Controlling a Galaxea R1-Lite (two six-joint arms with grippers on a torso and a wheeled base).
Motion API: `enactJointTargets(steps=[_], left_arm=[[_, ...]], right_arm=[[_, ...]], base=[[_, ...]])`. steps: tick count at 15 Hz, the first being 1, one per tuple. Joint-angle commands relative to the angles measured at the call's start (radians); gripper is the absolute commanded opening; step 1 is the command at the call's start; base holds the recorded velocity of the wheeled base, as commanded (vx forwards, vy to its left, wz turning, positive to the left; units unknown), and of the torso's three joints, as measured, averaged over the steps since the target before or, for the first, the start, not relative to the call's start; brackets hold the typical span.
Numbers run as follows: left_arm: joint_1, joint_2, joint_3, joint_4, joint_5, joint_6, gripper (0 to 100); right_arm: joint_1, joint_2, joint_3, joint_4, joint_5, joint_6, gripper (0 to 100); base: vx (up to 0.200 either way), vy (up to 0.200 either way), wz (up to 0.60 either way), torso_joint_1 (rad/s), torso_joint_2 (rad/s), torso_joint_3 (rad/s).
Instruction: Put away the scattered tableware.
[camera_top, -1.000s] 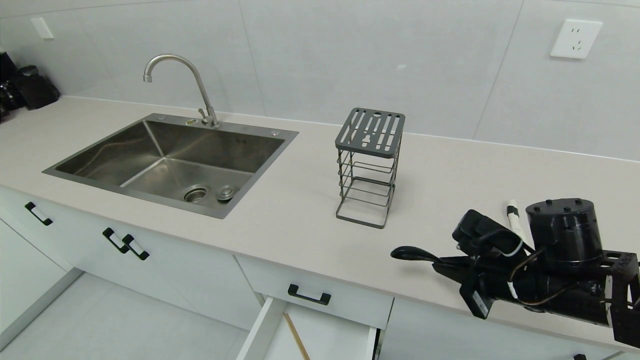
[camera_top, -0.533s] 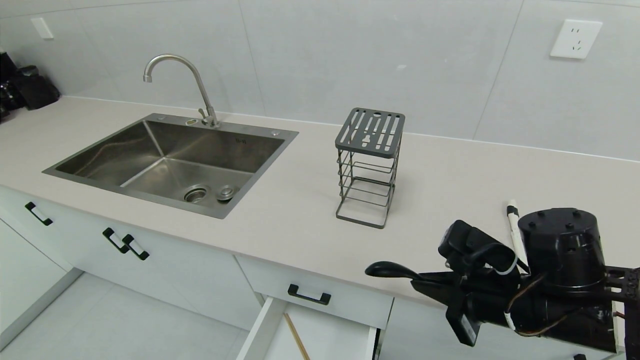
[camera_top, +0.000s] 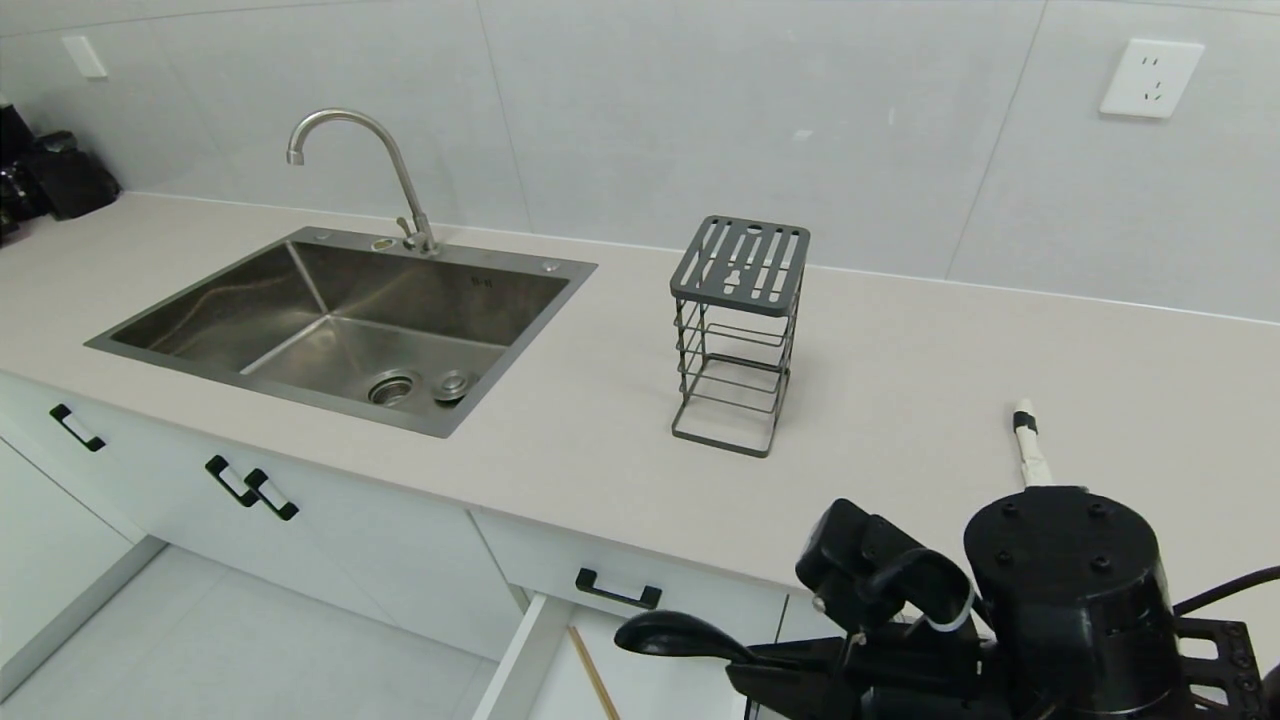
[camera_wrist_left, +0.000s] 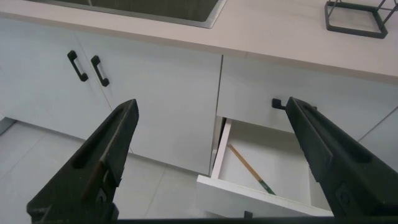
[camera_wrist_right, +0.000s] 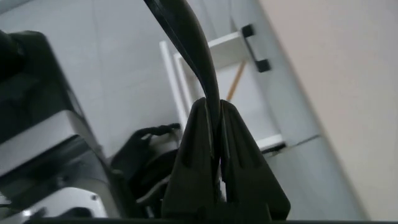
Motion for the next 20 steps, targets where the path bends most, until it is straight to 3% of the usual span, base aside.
enactJointTargets(steps=[1, 8, 11, 20], left_arm=[[0.000, 0.000, 0.000, 0.000, 0.000, -0.001, 100], [0.000, 0.000, 0.000, 0.000, 0.000, -0.001, 100], [0.000, 0.000, 0.000, 0.000, 0.000, -0.001, 100], [0.000, 0.000, 0.000, 0.000, 0.000, -0.001, 100]], right_arm=[[0.028, 0.049, -0.047, -0.002, -0.001, 0.004, 0], [0.056, 0.164, -0.318, -0.002, -0.006, -0.016, 0], [0.056, 0.172, -0.309, 0.009, -0.003, -0.107, 0], [0.083, 0.163, -0.295, 0.021, -0.004, -0.147, 0]], base=[[0.000, 0.000, 0.00, 0.000, 0.00, 0.000], [0.000, 0.000, 0.00, 0.000, 0.00, 0.000], [0.000, 0.000, 0.00, 0.000, 0.00, 0.000], [0.000, 0.000, 0.00, 0.000, 0.00, 0.000]])
